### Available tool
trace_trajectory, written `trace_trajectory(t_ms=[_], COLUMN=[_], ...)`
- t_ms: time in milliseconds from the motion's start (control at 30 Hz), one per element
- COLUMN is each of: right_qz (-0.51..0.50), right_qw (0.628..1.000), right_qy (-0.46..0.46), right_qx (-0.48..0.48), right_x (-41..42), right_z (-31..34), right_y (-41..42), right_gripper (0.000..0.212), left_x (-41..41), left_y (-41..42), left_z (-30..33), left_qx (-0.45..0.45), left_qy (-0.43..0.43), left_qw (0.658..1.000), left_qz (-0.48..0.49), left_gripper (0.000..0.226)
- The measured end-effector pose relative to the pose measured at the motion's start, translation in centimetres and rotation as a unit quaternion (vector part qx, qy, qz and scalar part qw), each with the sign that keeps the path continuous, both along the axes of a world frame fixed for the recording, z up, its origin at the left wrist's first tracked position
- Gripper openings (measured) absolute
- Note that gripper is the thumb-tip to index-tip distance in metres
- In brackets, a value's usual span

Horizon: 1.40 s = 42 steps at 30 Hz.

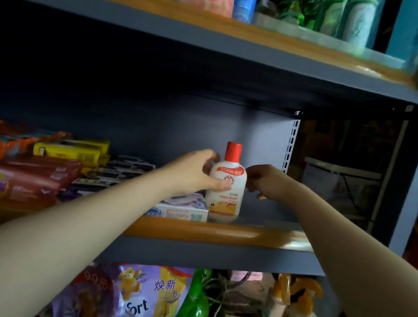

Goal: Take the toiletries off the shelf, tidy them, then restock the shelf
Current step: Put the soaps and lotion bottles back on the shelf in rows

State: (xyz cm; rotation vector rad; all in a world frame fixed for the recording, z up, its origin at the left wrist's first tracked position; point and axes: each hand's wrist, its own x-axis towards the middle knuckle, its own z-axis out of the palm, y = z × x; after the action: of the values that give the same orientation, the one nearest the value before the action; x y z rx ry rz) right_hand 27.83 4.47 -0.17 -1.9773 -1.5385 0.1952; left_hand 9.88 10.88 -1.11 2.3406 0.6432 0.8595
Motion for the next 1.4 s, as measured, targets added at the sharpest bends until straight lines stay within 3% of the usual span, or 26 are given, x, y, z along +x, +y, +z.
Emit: trace_trajectory(t_ms=[100,233,333,400,500,600,667,733,833,933,1033,1233,1400], right_qz=[0.035,0.077,0.103,0.112,0.099,0.08,0.082,0.087,0.081,0.087,0.122,0.197,0.207], right_qw=[0.999,0.993,0.987,0.984,0.981,0.977,0.984,0.99,0.965,0.969,0.974,0.942,0.947], right_qy=[0.022,0.029,0.029,0.034,-0.027,-0.07,-0.031,0.093,0.249,0.231,0.185,0.266,0.233], right_qx=[-0.024,-0.085,-0.118,-0.137,-0.164,-0.184,-0.154,-0.065,0.029,-0.009,-0.051,-0.061,-0.083], right_x=[-0.3,-1.7,-2.5,-2.6,-1.5,0.3,1.7,3.2,4.0,3.3,2.7,2.7,2.5], right_z=[-0.2,0.4,0.4,0.6,0.9,1.0,0.9,0.5,-0.3,-0.8,-0.7,-0.8,-0.9], right_y=[1.2,3.2,4.8,5.3,5.5,4.4,3.1,2.0,1.6,1.9,1.8,1.6,1.6], right_gripper=[0.019,0.025,0.013,0.021,0.01,0.029,0.036,0.026,0.017,0.034,0.033,0.043,0.051], left_x=[0.0,-0.6,-0.7,-0.7,-0.7,-0.7,-0.6,-0.4,-0.4,-0.4,-0.2,0.9,1.9], left_y=[0.2,0.0,-0.2,-0.2,-0.1,-0.2,-0.2,-0.2,-0.2,-0.1,-0.2,-0.1,-0.1], left_z=[-0.3,-0.5,-0.6,-0.5,-0.5,-0.5,-0.6,-0.5,-0.6,-0.6,-0.2,1.4,1.4], left_qx=[-0.024,-0.044,-0.047,-0.052,-0.05,-0.051,-0.051,-0.038,-0.026,-0.02,-0.011,0.082,0.092], left_qy=[-0.004,-0.025,-0.025,-0.025,-0.02,-0.023,-0.027,-0.02,-0.014,-0.006,0.015,0.086,0.094], left_qw=[0.999,0.999,0.998,0.998,0.998,0.998,0.998,0.999,0.999,1.0,1.0,0.991,0.987], left_qz=[-0.023,0.008,0.014,0.014,0.015,0.005,0.0,0.004,0.011,0.017,0.021,0.066,0.093], left_gripper=[0.03,0.032,0.032,0.033,0.035,0.032,0.028,0.026,0.024,0.024,0.028,0.027,0.025])
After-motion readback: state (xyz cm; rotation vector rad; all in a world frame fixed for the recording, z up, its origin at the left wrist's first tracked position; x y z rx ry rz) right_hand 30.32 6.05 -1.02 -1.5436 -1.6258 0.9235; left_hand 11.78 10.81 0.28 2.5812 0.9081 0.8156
